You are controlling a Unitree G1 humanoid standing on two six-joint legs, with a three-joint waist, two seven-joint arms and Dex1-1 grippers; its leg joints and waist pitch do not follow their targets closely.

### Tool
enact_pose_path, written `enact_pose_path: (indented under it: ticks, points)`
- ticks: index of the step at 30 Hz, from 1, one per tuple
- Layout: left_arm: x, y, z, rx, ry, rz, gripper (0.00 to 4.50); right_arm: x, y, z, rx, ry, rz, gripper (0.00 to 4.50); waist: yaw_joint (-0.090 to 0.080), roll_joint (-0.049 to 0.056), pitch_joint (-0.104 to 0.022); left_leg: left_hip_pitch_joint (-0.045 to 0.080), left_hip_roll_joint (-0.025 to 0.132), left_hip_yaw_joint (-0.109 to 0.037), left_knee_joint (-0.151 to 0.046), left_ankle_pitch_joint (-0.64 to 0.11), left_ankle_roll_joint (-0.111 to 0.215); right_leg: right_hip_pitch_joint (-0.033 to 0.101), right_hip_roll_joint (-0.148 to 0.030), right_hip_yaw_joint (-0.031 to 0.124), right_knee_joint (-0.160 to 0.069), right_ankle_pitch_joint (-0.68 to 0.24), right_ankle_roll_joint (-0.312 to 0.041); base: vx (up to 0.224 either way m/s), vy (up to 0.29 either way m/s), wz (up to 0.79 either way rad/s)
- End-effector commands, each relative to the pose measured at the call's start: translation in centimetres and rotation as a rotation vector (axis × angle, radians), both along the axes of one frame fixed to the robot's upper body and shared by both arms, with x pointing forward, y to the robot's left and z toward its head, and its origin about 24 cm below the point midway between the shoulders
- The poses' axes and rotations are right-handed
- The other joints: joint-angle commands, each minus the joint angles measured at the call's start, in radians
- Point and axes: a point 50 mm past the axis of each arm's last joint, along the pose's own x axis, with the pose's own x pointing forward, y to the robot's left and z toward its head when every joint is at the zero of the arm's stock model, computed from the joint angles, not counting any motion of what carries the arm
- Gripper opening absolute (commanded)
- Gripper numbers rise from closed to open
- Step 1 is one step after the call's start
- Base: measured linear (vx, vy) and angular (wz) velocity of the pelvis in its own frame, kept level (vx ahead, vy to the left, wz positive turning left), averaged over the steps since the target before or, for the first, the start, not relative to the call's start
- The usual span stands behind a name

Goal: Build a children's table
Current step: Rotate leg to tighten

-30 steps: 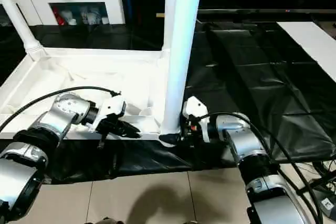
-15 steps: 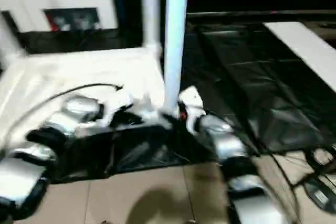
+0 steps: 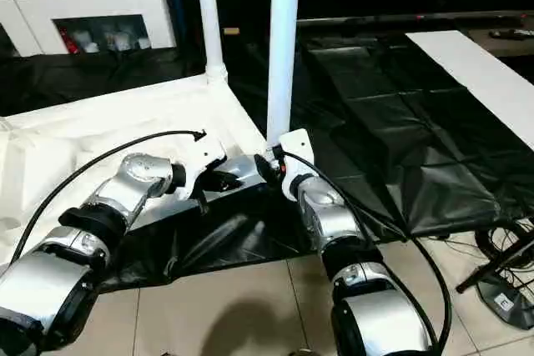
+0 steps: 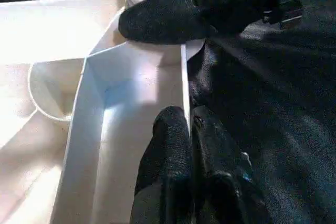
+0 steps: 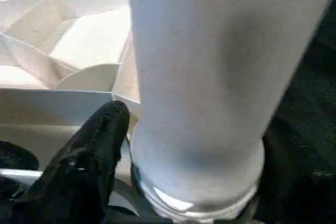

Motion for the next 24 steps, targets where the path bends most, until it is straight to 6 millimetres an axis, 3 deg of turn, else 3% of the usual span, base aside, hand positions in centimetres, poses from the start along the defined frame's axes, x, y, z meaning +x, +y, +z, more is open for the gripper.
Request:
enact_pose_path:
  ticks: [1, 6, 7, 11, 16, 19, 20, 22, 24]
  points:
    - [-0.8, -1.7, -0.2, -0.009, -0.005, -0.127, 0.0, -0.7, 2.1, 0.0, -0.009, 0.0, 0.165, 3.94, -0.001, 0.003, -0.055, 0.014, 0.022, -0.019, -0.077, -0.42, 0.026, 0.027, -0.047, 0.033, -0.085, -0.37, -0.192, 0.0, 0.0, 0.0]
    - [-1.3, -0.3, -0.1, -0.017, 0.021, -0.207, 0.0, -1.4, 0.8, 0.1, -0.025, -0.006, 0.338, 3.94, 0.011, 0.0, -0.067, 0.001, 0.027, -0.006, -0.064, -0.28, 0.076, 0.041, -0.045, 0.034, -0.059, -0.171, -0.252, 0.011, -0.004, 0.01]
    - [-1.4, 0.4, 0.2, -0.02, 0.023, -0.249, 0.0, -2.0, 0.0, 0.1, -0.063, -0.006, 0.45, 3.94, 0.011, 0.002, -0.069, -0.001, 0.028, -0.005, -0.063, -0.26, 0.081, 0.042, -0.045, 0.034, -0.055, -0.144, -0.26, 0.061, -0.021, 0.03]
    - [-1.5, 1.2, 0.7, -0.04, 0.035, -0.296, 0.0, -2.9, -1.0, 0.1, -0.071, 0.015, 0.594, 3.94, 0.034, -0.001, -0.075, -0.001, 0.028, -0.001, -0.052, -0.158, 0.135, 0.048, -0.043, 0.032, -0.035, 0.011, -0.296, 0.029, -0.01, 0.01]
    - [-1.8, 1.8, 1.1, -0.05, 0.075, -0.359, 0.0, -4.1, -1.7, 0.4, -0.029, 0.071, 0.758, 3.94, 0.043, -0.001, -0.07, 0.002, 0.032, -0.002, -0.057, -0.191, 0.128, 0.049, -0.045, 0.032, -0.041, -0.052, -0.292, 0.0, 0.0, 0.0]
    - [-2.1, 2.2, 1.1, -0.026, 0.095, -0.415, 0.0, -5.0, -2.3, 0.5, -0.032, 0.117, 0.863, 3.94, 0.047, 0.0, -0.066, 0.008, 0.034, -0.001, -0.061, -0.241, 0.105, 0.043, -0.046, 0.034, -0.051, -0.127, -0.281, 0.0, 0.0, 0.0]
    - [-2.3, 2.4, 1.0, -0.019, 0.108, -0.439, 0.0, -5.2, -2.5, 0.6, -0.032, 0.136, 0.896, 3.71, 0.05, -0.001, -0.066, 0.009, 0.034, -0.002, -0.063, -0.251, 0.09, 0.044, -0.047, 0.035, -0.053, -0.162, -0.272, 0.0, 0.0, 0.0]
    - [-2.3, 2.5, 1.0, -0.012, 0.112, -0.45, 0.0, -5.3, -2.6, 0.6, -0.032, 0.141, 0.907, 3.63, 0.052, 0.003, -0.065, 0.011, 0.035, -0.002, -0.064, -0.259, 0.08, 0.041, -0.048, 0.036, -0.054, -0.179, -0.268, 0.0, 0.0, 0.0]
    - [-2.4, 2.6, 1.0, -0.007, 0.117, -0.46, 0.0, -5.3, -2.7, 0.7, -0.03, 0.145, 0.912, 3.51, 0.053, 0.001, -0.066, 0.011, 0.034, -0.002, -0.064, -0.259, 0.067, 0.041, -0.047, 0.037, -0.054, -0.182, -0.264, 0.0, 0.0, 0.0]
